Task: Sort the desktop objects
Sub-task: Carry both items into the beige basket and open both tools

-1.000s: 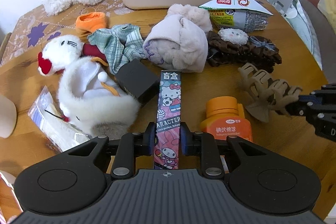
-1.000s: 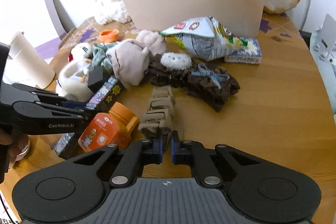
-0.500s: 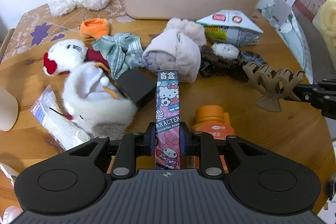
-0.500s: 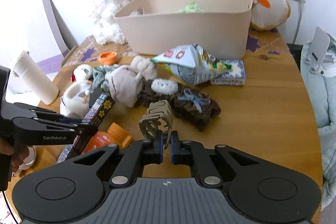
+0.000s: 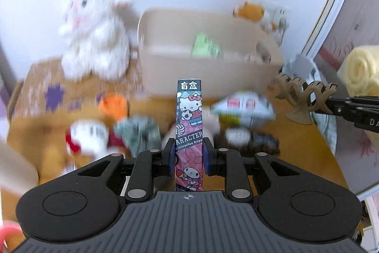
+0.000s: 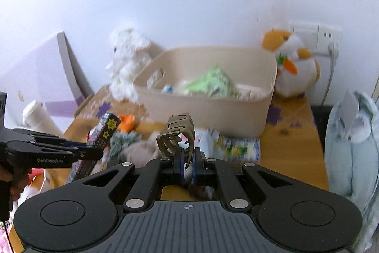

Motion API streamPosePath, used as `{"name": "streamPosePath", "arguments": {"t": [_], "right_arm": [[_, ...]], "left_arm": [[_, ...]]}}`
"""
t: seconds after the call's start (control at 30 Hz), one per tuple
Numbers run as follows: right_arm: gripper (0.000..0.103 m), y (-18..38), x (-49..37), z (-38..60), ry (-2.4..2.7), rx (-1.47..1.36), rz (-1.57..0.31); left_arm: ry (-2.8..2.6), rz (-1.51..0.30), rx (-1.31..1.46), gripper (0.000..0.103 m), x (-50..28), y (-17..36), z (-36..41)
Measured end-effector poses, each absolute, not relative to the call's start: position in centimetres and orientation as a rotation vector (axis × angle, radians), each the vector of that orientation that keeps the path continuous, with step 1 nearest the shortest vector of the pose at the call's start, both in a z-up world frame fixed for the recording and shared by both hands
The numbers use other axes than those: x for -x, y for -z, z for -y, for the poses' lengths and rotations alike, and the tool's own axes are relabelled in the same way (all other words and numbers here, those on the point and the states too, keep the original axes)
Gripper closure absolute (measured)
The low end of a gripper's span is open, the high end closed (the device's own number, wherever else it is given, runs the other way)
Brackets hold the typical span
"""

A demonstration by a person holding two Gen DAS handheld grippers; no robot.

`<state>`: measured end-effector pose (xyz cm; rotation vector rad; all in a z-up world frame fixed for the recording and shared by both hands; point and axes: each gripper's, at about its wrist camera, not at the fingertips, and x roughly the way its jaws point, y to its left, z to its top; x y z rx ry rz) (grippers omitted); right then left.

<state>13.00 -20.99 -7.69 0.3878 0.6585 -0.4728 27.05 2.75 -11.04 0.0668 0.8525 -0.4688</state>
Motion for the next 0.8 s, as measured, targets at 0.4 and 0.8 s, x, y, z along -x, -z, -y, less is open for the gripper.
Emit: {"name": "streamPosePath", "arguments": {"t": [0.4,0.8], "right_arm": [[0.097,6.7,-18.1,29.8,0.604,-0.412,-0.576],[0.096,10.6,-22.7,34.0,0.677,-0.375,-0.657]], "left_arm": [[0.493,-0.684,-0.099,0.080,-38.2,6.5,2.9],[0.421,-0.782,-0.231,0.080,-47.6,10.7,8.0]]}}
